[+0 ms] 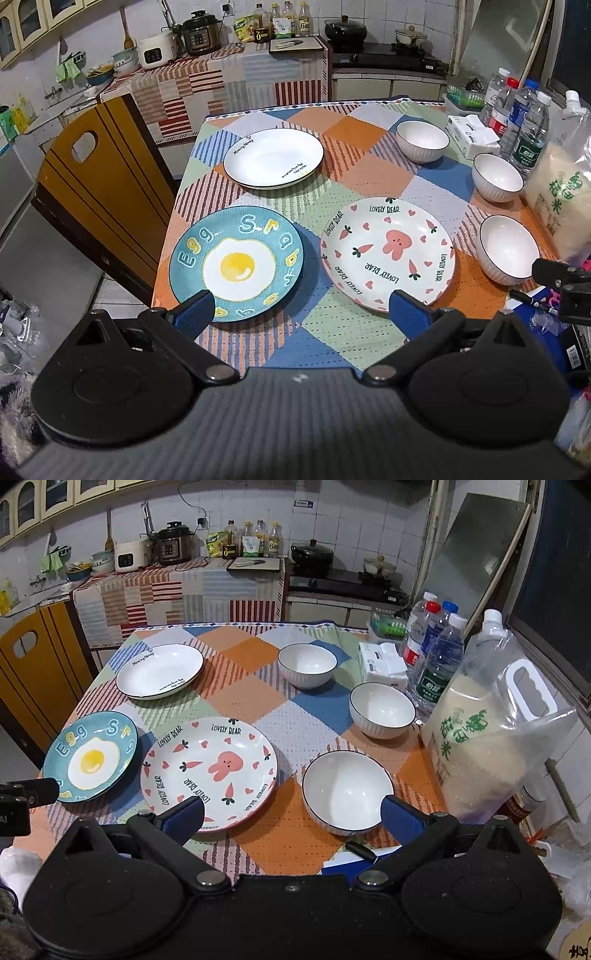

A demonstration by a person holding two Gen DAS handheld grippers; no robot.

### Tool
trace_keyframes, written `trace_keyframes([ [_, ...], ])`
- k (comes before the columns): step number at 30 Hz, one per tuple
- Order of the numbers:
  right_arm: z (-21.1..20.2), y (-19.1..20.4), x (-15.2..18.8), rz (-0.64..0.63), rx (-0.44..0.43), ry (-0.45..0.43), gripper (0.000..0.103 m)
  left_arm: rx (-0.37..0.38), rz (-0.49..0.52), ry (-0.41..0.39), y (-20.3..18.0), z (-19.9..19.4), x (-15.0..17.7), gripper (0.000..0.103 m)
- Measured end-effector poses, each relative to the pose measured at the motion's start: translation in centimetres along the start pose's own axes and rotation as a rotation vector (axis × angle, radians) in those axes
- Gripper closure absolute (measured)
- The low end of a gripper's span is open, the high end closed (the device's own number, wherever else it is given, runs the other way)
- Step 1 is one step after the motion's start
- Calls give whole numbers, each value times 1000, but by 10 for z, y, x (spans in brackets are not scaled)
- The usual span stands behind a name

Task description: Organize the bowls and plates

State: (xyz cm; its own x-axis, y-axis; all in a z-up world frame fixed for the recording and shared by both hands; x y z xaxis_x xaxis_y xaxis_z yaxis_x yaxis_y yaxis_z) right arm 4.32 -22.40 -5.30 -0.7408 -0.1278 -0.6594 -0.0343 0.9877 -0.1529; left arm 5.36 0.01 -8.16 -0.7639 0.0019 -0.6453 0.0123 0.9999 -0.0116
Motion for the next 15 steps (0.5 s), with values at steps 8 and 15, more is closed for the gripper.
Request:
trace_keyframes([
  [8, 2, -2, 2, -4, 7, 7, 0, 1, 0, 0, 0, 0, 0, 1],
  [15, 2, -3, 2, -2, 8, 6, 0, 1, -1, 3, 0, 0, 1, 1],
])
Point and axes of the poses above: each gripper's, at about its wrist camera, not at the fingertips, and z roughly the way its jaws point, y to its left, x to its underside, the point moved 10 cm from there along z, roughly the way its jaws point, and after that the axes turned 5 degrees about -z, right-handed, at the moved point
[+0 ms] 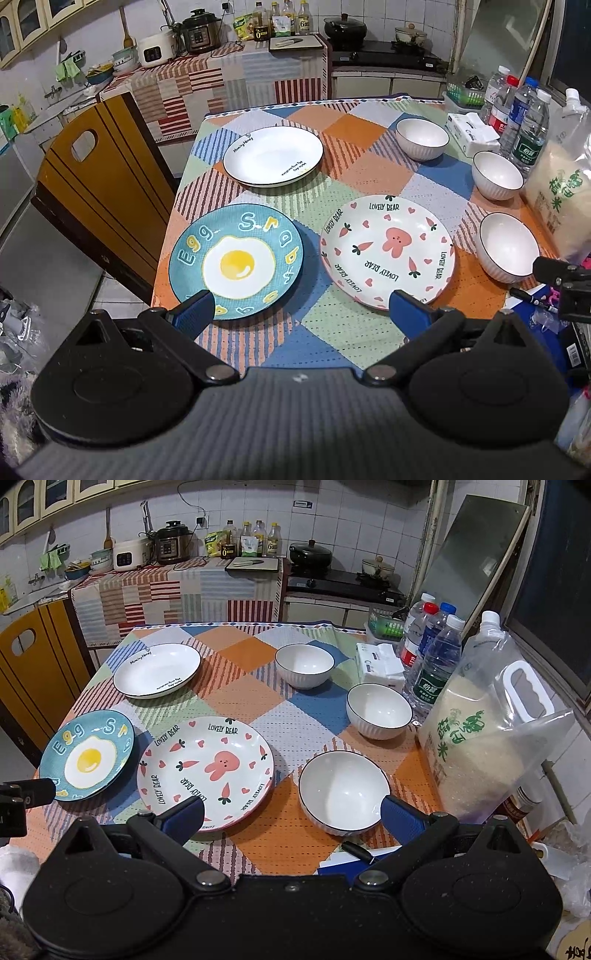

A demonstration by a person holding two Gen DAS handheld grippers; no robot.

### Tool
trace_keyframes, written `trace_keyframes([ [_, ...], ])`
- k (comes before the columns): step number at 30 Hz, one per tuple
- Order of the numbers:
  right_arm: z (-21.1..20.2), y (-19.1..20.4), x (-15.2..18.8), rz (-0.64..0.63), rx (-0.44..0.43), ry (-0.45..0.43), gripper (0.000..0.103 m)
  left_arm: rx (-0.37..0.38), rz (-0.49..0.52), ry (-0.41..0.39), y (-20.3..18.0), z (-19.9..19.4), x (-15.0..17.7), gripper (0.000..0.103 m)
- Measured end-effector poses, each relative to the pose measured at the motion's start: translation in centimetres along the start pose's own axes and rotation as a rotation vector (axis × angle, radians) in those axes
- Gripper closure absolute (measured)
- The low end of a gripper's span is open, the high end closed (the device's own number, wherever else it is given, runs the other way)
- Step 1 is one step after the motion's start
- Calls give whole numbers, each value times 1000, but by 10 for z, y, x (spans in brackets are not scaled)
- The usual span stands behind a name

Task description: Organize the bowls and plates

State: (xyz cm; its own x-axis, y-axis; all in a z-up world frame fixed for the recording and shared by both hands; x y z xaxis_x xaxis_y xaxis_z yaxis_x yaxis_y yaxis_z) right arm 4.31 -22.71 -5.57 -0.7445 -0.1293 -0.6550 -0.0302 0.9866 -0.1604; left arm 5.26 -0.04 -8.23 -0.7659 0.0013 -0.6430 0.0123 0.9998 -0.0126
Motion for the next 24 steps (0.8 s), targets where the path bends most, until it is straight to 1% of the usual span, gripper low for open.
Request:
trace_keyframes([
  [5, -1, -1, 0, -7, 10, -5, 0, 4, -2, 2, 0, 1, 2, 1],
  [8, -3, -2, -4, -42, 36, -39, 0, 13, -7, 18, -1, 4, 4, 1],
  [12, -14, 1, -27, -107, -3, -178, 0, 23, -10, 26, 1, 12, 0, 1],
  [14, -16, 3, -47, -166, -45, -292, 0, 44, -12, 13, 0, 16, -6, 1],
  [15, -12, 3, -55, -188, -60, -334, 0, 54, -14, 7, 0, 19, -8, 1],
  [16, -7, 4, -58, -191, -70, -337, 0, 64, -17, 0, 0, 23, -12, 1],
  [17, 1, 5, -60, -198, -88, -332, 0, 77, -21, -9, -1, 27, -15, 1],
  [19, 23, 7, -57, -192, -157, -285, 3, 103, -24, -23, -4, 36, -22, 1],
  [20, 43, 8, -49, -145, -224, -223, 10, 120, -15, -20, -7, 42, -25, 1],
  [21, 54, 9, -43, -107, -264, -184, 13, 132, -5, -2, -11, 49, -25, 3],
  [22, 64, 9, -35, -69, -301, -142, 15, 147, 2, 21, -15, 56, -25, 3],
  [24, 85, 15, -11, 33, -407, -39, 15, 172, -3, 42, -21, 67, -24, 3],
])
Point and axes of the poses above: each gripper's, at about its wrist camera, not at the fingertips, and z roughly the way its jaws point, y to its left, x to its underside, the point moved 10 cm from there along z, roughly the way its jaws point, and after that the axes turned 5 degrees about -z, right-handed, at the moved point
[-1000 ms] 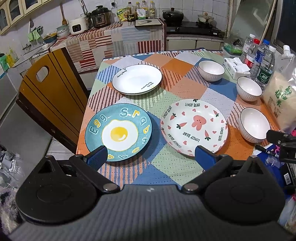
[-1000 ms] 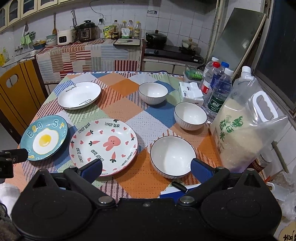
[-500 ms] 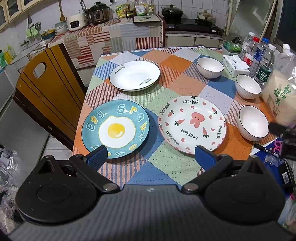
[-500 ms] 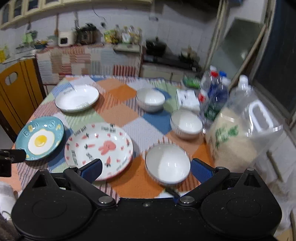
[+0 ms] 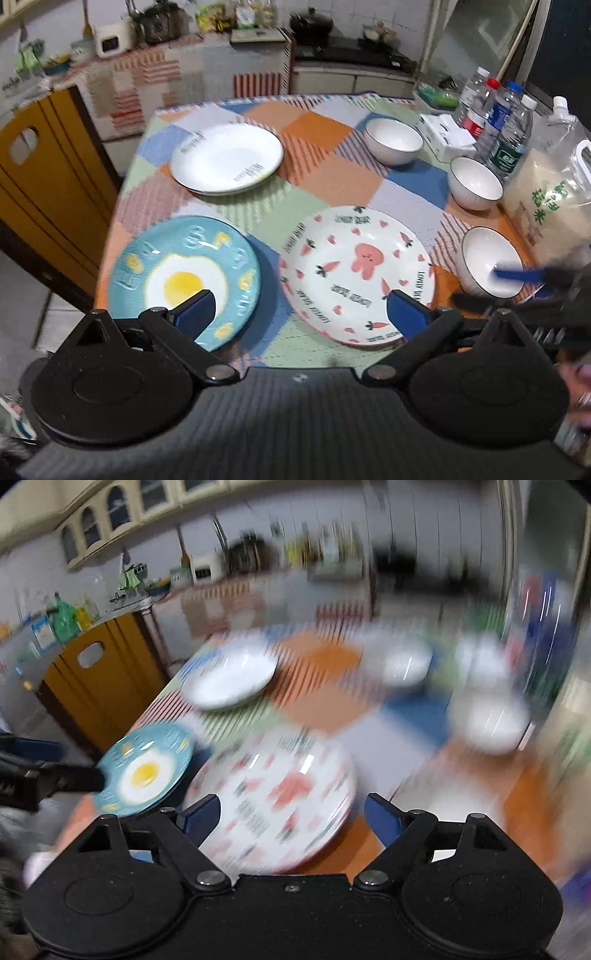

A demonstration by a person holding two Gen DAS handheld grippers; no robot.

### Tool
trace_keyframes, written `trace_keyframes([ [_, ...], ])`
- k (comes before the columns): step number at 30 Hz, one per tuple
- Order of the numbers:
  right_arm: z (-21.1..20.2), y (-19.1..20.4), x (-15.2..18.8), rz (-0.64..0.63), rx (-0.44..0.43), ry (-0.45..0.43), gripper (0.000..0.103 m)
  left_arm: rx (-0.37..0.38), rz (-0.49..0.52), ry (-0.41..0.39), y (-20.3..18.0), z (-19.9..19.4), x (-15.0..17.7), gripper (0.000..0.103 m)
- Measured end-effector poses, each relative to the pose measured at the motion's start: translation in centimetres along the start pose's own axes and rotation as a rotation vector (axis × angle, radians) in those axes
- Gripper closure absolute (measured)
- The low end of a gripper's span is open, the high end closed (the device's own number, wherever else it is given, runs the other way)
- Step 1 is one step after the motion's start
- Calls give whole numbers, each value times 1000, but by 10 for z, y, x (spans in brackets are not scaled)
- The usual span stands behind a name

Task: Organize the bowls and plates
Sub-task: 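Reach the left tool to the pink Lovely Bear plate rim and grasp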

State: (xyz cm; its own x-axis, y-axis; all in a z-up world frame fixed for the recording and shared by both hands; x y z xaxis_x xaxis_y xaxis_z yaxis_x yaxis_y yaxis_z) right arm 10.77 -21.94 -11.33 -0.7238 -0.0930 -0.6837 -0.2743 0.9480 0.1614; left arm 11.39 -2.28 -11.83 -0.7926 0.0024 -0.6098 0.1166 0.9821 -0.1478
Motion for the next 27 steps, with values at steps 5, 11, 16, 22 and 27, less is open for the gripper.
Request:
trace_keyframes([
  [5, 34, -4, 47, 162, -95, 86, 22, 34, -21, 68, -5, 40, 9, 9],
  [11, 63, -6, 59, 208, -139, 106, 28, 49, -63, 166, -6, 83, 31, 31],
  [16, 85, -17, 68, 268, -158, 90, 44, 31, -71, 180, -6, 109, 42, 40],
  [22, 95, -22, 65, 262, -122, 48, 75, 40, -99, 177, -3, 123, 47, 53],
  [27, 96, -31, 67, 291, -137, 17, 77, 27, -136, 168, -1, 135, 52, 77],
])
Point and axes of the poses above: each gripper's, at about its wrist camera, not at the fingertips, and z roughly the way its jaws point, y to its left, x to its underside, the point moved 10 cm from there along z, roughly the way its jaws point, and after that the axes turned 5 degrees about -z, right-handed, at the moved point
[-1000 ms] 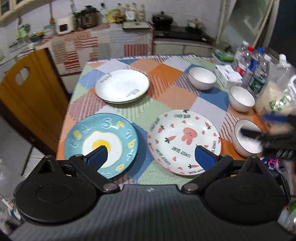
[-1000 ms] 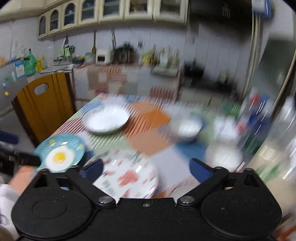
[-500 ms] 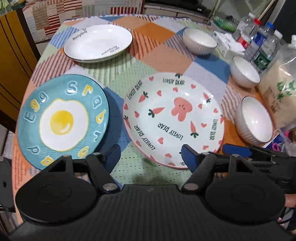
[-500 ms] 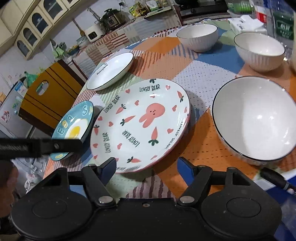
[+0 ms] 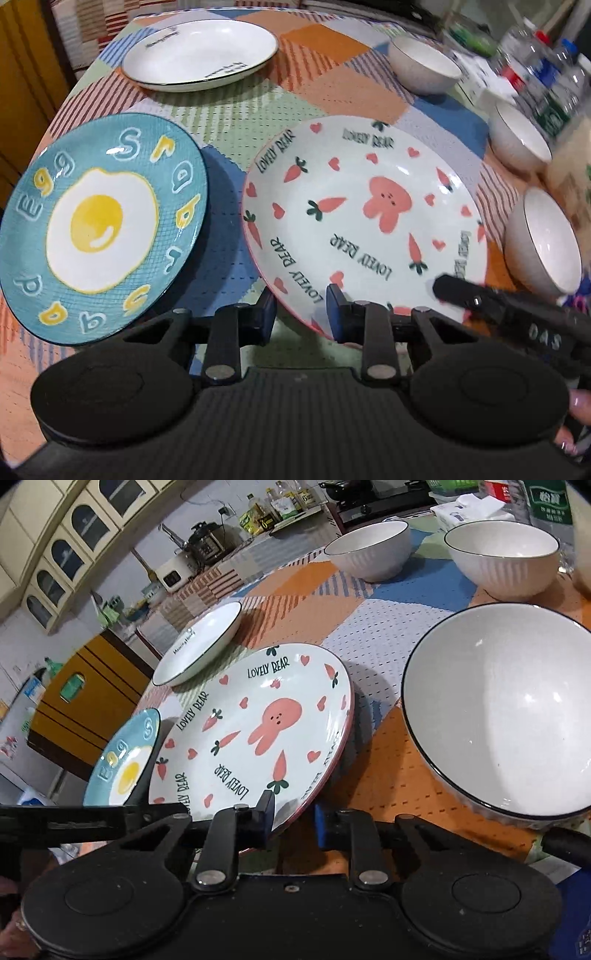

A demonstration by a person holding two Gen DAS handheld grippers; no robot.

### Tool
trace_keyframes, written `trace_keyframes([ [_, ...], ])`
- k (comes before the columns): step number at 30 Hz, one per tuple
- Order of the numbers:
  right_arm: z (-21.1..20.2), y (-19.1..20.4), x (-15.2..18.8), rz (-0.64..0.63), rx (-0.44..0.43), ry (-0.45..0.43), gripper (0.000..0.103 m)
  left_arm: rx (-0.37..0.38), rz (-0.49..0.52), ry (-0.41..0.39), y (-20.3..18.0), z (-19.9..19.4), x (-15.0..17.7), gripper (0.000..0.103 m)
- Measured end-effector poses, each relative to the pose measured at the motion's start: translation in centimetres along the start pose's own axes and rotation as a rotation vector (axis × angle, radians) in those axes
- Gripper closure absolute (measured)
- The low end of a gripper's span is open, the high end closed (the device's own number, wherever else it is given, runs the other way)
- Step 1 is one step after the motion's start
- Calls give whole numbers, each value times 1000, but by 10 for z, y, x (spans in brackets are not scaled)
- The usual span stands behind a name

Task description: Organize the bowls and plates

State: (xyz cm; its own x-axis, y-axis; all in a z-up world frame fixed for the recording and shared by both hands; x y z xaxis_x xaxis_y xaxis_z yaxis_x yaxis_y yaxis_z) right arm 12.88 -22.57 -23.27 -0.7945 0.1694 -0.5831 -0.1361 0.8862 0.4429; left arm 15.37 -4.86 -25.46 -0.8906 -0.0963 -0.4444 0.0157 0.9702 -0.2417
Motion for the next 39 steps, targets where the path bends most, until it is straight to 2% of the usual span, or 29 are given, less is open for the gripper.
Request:
trace_keyframes([
  [2, -3, 0, 2, -7, -2, -9, 77, 8, -36, 0, 3, 0, 0, 80],
  [6, -3, 2, 2, -48, -2, -3, 77, 11, -10, 34, 1, -3, 0, 80],
  [12, -6, 0, -7, -78, -28, -27, 77, 6, 60, -23, -8, -18, -13, 80],
  [17, -11, 4, -30, -79, -44, -66, 77, 3, 72, -52, -13, -27, -43, 80],
  [26, -5, 1, -91, -114, -4, -112, 77, 78, 84, -94, -25, -23, -96, 80],
  [32, 11, -10, -112, -130, 21, -81, 77, 135, 22, -43, -30, -3, -106, 80],
  [39, 38, -24, -116, -152, 48, 9, 77, 185, -81, 33, -26, 32, -109, 80],
])
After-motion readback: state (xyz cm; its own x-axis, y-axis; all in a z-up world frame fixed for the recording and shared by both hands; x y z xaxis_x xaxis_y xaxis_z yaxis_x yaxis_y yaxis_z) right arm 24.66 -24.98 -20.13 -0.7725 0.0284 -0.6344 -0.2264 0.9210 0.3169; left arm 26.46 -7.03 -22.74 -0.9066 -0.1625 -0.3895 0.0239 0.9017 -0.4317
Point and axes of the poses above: each gripper's, at about its wrist camera, not at the fingertips, and z roughly the way its jaws point, y to its left, x to its underside, the point moved 10 cm from there along z, roughly the way its jaws point, and after that the axes turned 5 degrees about -z, right-handed, at the moved point
